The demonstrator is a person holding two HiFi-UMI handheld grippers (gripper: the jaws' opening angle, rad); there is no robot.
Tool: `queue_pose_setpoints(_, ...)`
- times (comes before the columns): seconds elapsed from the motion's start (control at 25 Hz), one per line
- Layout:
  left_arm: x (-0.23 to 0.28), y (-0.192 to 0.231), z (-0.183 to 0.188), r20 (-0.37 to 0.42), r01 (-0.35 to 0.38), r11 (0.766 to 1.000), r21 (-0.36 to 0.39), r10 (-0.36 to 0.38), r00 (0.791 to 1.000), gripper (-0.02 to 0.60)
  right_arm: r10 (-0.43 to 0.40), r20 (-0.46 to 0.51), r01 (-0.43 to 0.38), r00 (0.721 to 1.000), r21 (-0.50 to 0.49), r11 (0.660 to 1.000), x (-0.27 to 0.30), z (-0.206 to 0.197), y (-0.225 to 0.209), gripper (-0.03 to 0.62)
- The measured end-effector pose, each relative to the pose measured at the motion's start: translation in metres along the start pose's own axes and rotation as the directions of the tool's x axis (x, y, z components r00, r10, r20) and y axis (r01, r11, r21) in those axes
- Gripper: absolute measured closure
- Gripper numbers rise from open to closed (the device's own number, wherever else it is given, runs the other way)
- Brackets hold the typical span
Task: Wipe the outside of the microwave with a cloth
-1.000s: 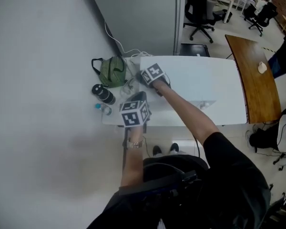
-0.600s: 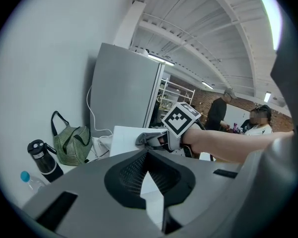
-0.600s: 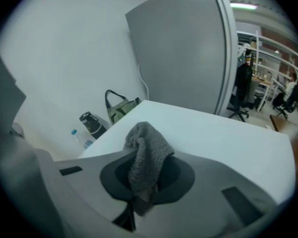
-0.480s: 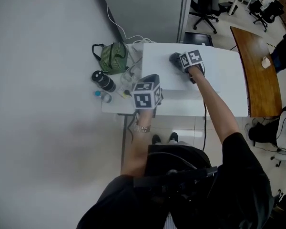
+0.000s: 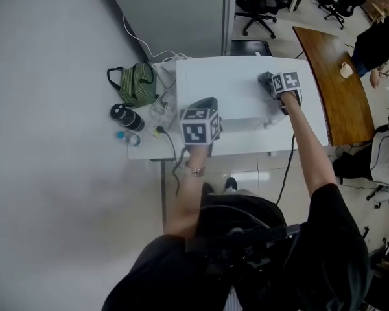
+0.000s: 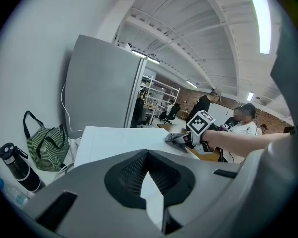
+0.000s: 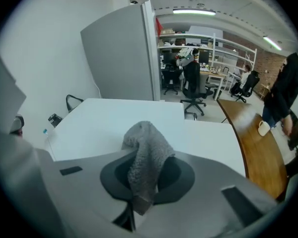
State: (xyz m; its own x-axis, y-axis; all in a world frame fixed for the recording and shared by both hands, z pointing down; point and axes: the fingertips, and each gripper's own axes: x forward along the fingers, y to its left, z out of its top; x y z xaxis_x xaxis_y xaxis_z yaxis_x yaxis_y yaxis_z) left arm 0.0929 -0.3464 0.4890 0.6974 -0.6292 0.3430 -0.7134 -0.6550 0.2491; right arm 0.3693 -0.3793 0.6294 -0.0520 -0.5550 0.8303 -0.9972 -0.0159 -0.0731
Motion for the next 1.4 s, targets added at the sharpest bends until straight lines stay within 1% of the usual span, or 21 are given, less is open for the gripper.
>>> queue_pose_setpoints(0.04, -0.001, 0.002, 0.000, 0.001, -0.003, 1.000, -0.002, 0.003, 1.000, 0.581, 0.001, 0.003, -0.001, 1.000, -0.001, 1.000, -0.001, 0.001, 0.005, 0.562)
queue_pose_setpoints(0.12, -0.006, 0.008, -0.002, 0.004, -0.018, 1.000, -0.008, 0.018, 1.000, 0.581, 0.048, 0.022, -0.047, 0.999, -0.017, 0.999, -0.002, 0.008, 0.035, 0.562)
queue_pose_setpoints(0.2, -0.013, 0.018, -0.002, 0.007, -0.043, 0.999, -0.012, 0.043, 0.999, 0.581, 0.138, 0.045, -0.135, 0.989, -0.068, 0.989, -0.001, 0.019, 0.090, 0.562)
queue_pose_setpoints(0.24, -0.018, 0.024, -0.002, 0.010, -0.060, 0.998, -0.013, 0.060, 0.998, 0.581, 0.191, 0.052, -0.185, 0.980, -0.104, 0.977, 0.000, 0.025, 0.122, 0.562)
queue_pose_setpoints(0.28, -0.023, 0.030, -0.001, 0.013, -0.078, 0.997, -0.015, 0.079, 0.997, 0.581, 0.247, 0.053, -0.238, 0.968, -0.143, 0.961, 0.001, 0.029, 0.157, 0.562)
queue_pose_setpoints(0.36, -0.035, 0.044, -0.002, 0.020, -0.121, 0.992, -0.023, 0.121, 0.992, 0.581, 0.355, 0.032, -0.341, 0.934, -0.214, 0.915, 0.004, 0.031, 0.229, 0.562)
queue_pose_setpoints(0.48, -0.059, 0.065, -0.004, 0.027, -0.184, 0.982, -0.036, 0.185, 0.982, 0.581, 0.468, -0.037, -0.458, 0.883, -0.285, 0.842, 0.011, 0.019, 0.318, 0.562)
queue_pose_setpoints(0.56, -0.074, 0.077, -0.006, 0.033, -0.220, 0.974, -0.047, 0.222, 0.974, 0.581, 0.508, -0.078, -0.505, 0.858, -0.316, 0.804, 0.013, 0.009, 0.358, 0.562)
queue_pose_setpoints(0.6, -0.081, 0.083, -0.007, 0.036, -0.237, 0.970, -0.053, 0.239, 0.970, 0.581, 0.515, -0.096, -0.516, 0.851, -0.330, 0.790, 0.016, 0.005, 0.372, 0.562)
queue_pose_setpoints(0.68, -0.092, 0.093, -0.010, 0.034, -0.268, 0.961, -0.064, 0.270, 0.962, 0.581, 0.506, -0.130, -0.517, 0.853, -0.353, 0.780, 0.024, -0.002, 0.387, 0.562)
queue_pose_setpoints(0.76, -0.099, 0.100, -0.013, 0.033, -0.286, 0.956, -0.072, 0.288, 0.957, 0.581, 0.481, -0.150, -0.500, 0.864, -0.361, 0.787, 0.032, -0.008, 0.387, 0.562)
queue_pose_setpoints(0.88, -0.100, 0.100, -0.013, 0.034, -0.288, 0.955, -0.075, 0.291, 0.956, 0.581, 0.481, -0.146, -0.500, 0.865, -0.346, 0.794, 0.032, -0.010, 0.375, 0.562)
queue_pose_setpoints(0.92, -0.098, 0.098, -0.013, 0.033, -0.283, 0.956, -0.074, 0.286, 0.958, 0.581, 0.473, -0.145, -0.492, 0.869, -0.346, 0.799, 0.030, -0.010, 0.367, 0.562)
queue_pose_setpoints(1.0, -0.089, 0.091, -0.014, 0.029, -0.265, 0.962, -0.067, 0.267, 0.963, 0.581, 0.435, -0.134, -0.453, 0.890, -0.351, 0.819, 0.028, -0.012, 0.341, 0.562)
queue_pose_setpoints(1.04, -0.083, 0.086, -0.014, 0.026, -0.250, 0.966, -0.062, 0.252, 0.967, 0.581, 0.421, -0.124, -0.437, 0.898, -0.347, 0.830, 0.027, -0.013, 0.326, 0.562)
queue_pose_setpoints(1.2, -0.052, 0.058, -0.014, 0.014, -0.169, 0.985, -0.035, 0.170, 0.985, 0.581, 0.404, -0.094, -0.413, 0.910, -0.269, 0.870, 0.018, -0.022, 0.260, 0.563)
queue_pose_setpoints(1.4, -0.015, 0.010, -0.015, -0.006, -0.047, 0.999, 0.004, 0.047, 0.999, 0.581, 0.285, -0.045, -0.289, 0.957, -0.182, 0.940, 0.000, -0.040, 0.161, 0.562)
